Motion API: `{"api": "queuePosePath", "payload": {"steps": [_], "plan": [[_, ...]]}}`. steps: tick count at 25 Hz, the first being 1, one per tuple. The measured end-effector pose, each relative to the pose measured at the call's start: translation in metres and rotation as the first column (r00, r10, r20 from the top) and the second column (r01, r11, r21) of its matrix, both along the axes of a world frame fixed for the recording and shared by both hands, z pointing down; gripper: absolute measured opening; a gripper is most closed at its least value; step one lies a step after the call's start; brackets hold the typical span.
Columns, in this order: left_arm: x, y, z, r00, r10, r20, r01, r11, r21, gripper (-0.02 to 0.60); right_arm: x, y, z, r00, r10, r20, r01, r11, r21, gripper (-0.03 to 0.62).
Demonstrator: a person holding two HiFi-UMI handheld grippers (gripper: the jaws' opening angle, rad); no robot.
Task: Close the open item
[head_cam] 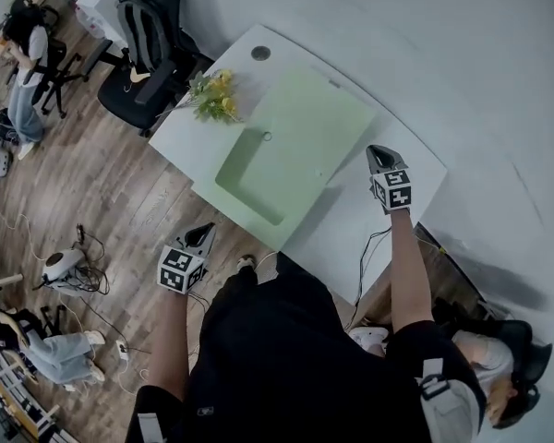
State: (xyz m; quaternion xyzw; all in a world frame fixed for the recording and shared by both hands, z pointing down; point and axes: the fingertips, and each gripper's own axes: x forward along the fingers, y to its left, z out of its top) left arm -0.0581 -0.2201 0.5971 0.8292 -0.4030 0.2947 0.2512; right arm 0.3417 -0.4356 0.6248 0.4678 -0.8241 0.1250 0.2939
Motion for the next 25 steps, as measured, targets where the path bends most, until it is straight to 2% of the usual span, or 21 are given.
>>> {"api": "queuePosePath", "payload": {"steps": [3, 6, 8, 10, 13, 20, 25], "plan": [[-0.002, -0.012, 0.009, 0.998, -0.043, 0.035, 0.042, 0.999, 0.016, 0.006, 0.007, -0.023, 0.026, 1.0, -0.025, -0.018, 0.025, 0.999, -0.047, 0.009], [-0.021, -0.019, 0.03, 0.977, -0.109, 0.182, 0.102, 0.994, 0.045, 0.006, 0.004, -0.034, 0.054, 0.997, -0.063, -0.036, 0.058, 0.992, -0.113, 0.009], [-0.032, -0.018, 0.044, 0.96, -0.154, 0.233, 0.152, 0.988, 0.029, 0.006, 0.0, -0.038, 0.069, 0.995, -0.092, -0.046, 0.085, 0.987, -0.14, 0.009], [-0.042, -0.018, 0.053, 0.948, -0.215, 0.235, 0.22, 0.976, 0.006, 0.006, -0.001, -0.046, 0.079, 0.995, -0.092, -0.045, 0.084, 0.985, -0.153, 0.009], [-0.044, -0.018, 0.063, 0.938, -0.285, 0.198, 0.297, 0.954, -0.032, 0.006, 0.008, -0.06, 0.093, 0.996, -0.073, -0.056, 0.063, 0.984, -0.169, 0.009], [-0.04, -0.013, 0.091, 0.931, -0.32, 0.174, 0.341, 0.933, -0.111, 0.006, 0.033, -0.091, 0.108, 0.994, -0.01, -0.108, -0.007, 0.987, -0.158, 0.009], [-0.034, -0.018, 0.097, 0.931, -0.336, 0.143, 0.355, 0.925, -0.135, 0.006, 0.031, -0.112, 0.102, 0.999, 0.013, -0.029, -0.017, 0.991, -0.131, 0.009]]}}
